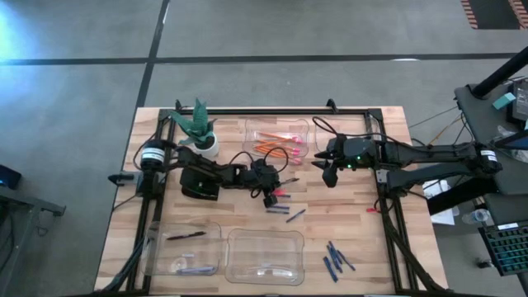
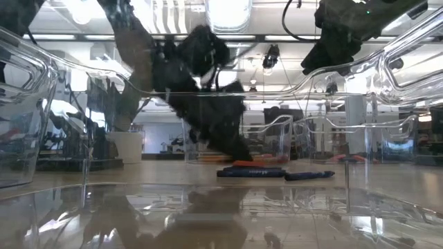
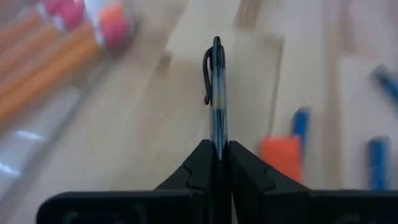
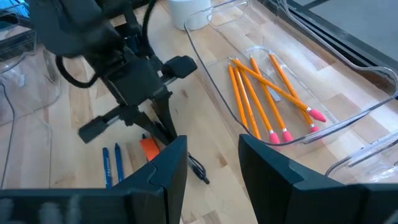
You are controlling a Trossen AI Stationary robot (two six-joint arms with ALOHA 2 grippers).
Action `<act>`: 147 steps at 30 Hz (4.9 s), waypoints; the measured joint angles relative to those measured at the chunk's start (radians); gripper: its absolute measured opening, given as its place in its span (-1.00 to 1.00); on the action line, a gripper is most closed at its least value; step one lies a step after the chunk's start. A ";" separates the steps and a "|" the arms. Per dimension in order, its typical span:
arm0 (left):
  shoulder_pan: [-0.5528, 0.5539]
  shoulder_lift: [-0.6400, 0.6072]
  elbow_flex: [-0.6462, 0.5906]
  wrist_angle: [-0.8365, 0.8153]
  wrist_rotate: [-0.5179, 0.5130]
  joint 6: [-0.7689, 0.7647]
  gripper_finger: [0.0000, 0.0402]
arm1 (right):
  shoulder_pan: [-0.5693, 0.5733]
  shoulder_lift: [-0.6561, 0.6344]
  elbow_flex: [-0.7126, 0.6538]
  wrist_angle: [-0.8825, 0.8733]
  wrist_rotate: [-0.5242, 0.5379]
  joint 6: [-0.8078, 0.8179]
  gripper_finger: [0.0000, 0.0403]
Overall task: Sort crayons/erasers/pens/pencils in bins
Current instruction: Put the black pen into the bottom left transparent bin, then put the blue crayon into the bottom right transparent bin
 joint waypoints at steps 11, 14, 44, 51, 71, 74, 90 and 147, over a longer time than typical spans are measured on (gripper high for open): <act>-0.083 -0.269 0.001 -0.130 0.037 0.032 -0.92 | 0.000 0.000 0.000 0.000 0.000 0.000 -0.33; -0.151 -0.354 0.002 -0.279 0.037 -0.040 -0.92 | 0.000 0.000 0.000 0.000 0.000 0.000 -0.33; -0.999 -0.718 -0.022 -1.143 -0.044 -1.395 -0.93 | 0.000 0.000 0.000 0.031 -0.003 0.000 -0.33; -1.015 -0.718 -0.109 -1.141 0.040 -1.462 -0.93 | 0.000 0.000 0.000 0.045 -0.003 0.051 -0.33; -1.012 -0.715 -0.398 -0.927 0.030 -1.491 -0.89 | 0.119 0.000 -0.057 0.096 -0.011 0.053 -0.33; -1.012 -0.716 -0.398 -0.923 0.032 -1.498 -0.89 | 0.165 0.000 -0.088 0.141 -0.011 0.066 -0.33; -1.013 -0.714 -0.356 -0.786 0.036 -1.546 -0.88 | 0.221 0.000 -0.173 0.249 -0.010 0.096 -0.33; -1.001 -0.818 -0.334 -0.103 -0.705 -0.329 -0.40 | 0.258 0.147 -0.271 0.217 -0.015 -0.047 -0.33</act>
